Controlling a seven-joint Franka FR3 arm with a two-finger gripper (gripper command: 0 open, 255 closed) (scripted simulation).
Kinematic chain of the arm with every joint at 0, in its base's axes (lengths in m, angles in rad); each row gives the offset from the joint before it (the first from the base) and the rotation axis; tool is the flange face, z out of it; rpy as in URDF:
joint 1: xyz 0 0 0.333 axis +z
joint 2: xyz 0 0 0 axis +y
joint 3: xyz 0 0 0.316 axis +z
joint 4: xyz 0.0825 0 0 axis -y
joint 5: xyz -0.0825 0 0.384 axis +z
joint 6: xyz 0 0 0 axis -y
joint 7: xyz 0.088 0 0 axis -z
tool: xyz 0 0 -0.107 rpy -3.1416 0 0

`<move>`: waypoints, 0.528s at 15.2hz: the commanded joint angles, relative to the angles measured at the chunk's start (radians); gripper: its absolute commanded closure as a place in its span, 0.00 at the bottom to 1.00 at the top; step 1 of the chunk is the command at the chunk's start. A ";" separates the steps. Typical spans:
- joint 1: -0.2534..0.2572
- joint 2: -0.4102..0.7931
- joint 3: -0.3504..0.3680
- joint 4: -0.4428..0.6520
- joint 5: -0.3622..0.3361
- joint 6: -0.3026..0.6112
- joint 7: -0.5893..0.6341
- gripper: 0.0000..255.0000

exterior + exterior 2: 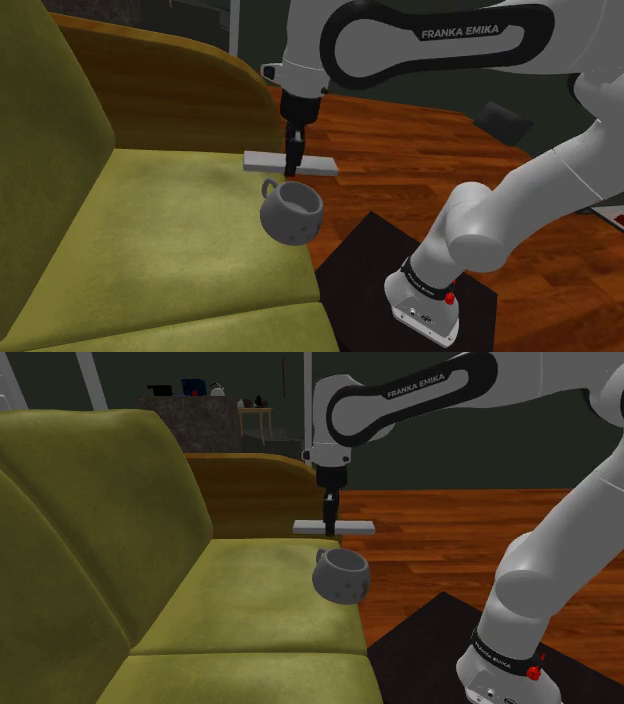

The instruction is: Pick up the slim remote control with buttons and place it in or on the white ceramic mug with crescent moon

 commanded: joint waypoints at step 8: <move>0.001 -0.003 -0.001 -0.118 0.007 0.114 -0.018 1.00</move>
